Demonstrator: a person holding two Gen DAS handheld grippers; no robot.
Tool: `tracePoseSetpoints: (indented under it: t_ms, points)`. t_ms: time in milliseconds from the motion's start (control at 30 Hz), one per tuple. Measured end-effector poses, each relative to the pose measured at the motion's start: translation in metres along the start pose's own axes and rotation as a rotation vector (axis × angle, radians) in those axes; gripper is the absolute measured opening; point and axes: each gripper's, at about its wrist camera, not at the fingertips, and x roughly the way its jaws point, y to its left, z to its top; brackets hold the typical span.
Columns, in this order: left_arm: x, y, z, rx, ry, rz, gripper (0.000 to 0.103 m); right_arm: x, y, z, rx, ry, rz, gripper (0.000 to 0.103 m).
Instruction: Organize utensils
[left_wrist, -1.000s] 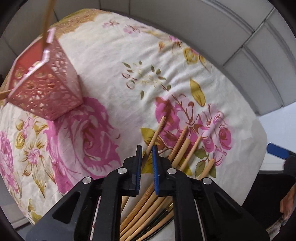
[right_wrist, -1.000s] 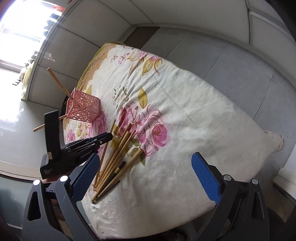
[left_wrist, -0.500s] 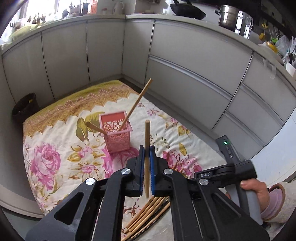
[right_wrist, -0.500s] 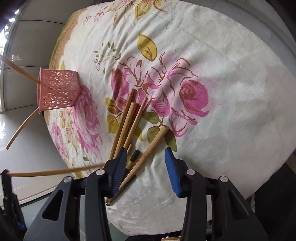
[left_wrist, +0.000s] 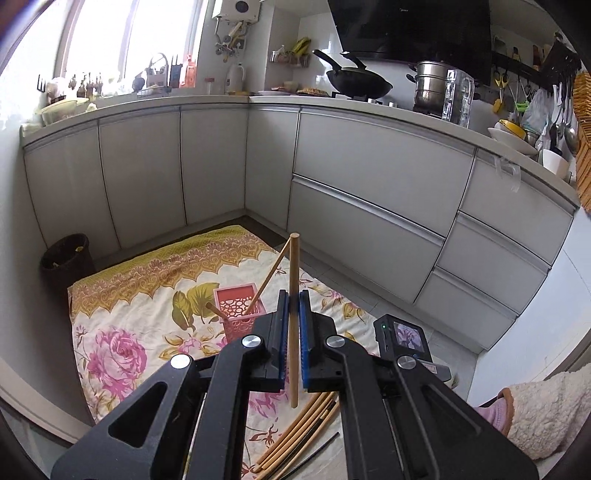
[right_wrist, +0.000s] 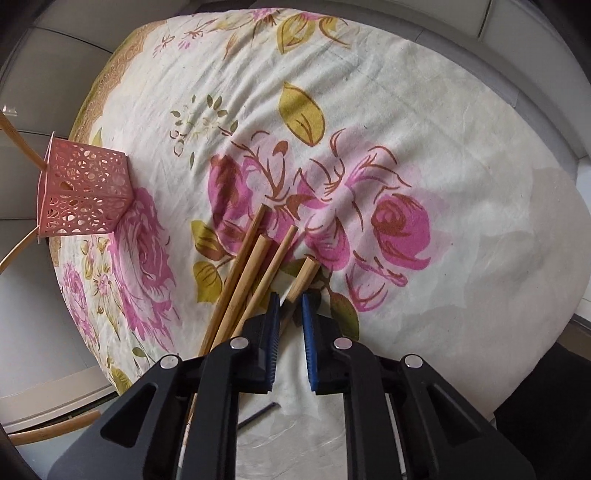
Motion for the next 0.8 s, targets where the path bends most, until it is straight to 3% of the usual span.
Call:
tracePoseSetpoints:
  t_ms: [167, 367, 533, 667, 700, 800]
  points:
    - [-0.010, 0.001, -0.002, -0.013, -0.021, 0.006, 0.005, -0.022, -0.019, 0.010, -0.004, -0.074, 0.023, 0.011]
    - [-0.019, 0.003, 0.001, -0.039, -0.066, 0.012, 0.005, -0.090, -0.017, 0.006, -0.124, -0.320, 0.148, 0.009]
    - [-0.026, 0.002, 0.003, -0.055, -0.087, 0.020, 0.005, -0.144, 0.009, -0.023, -0.317, -0.527, 0.235, 0.007]
    - [-0.026, 0.003, 0.003, -0.067, -0.084, 0.013, 0.005, -0.175, 0.022, -0.051, -0.465, -0.632, 0.262, 0.007]
    - [-0.025, 0.002, 0.002, -0.069, -0.083, 0.016, 0.005, -0.181, 0.025, -0.057, -0.495, -0.653, 0.268, 0.000]
    - [-0.023, 0.002, 0.002, -0.078, -0.083, 0.016, 0.005, -0.196, 0.030, -0.075, -0.560, -0.698, 0.276, 0.001]
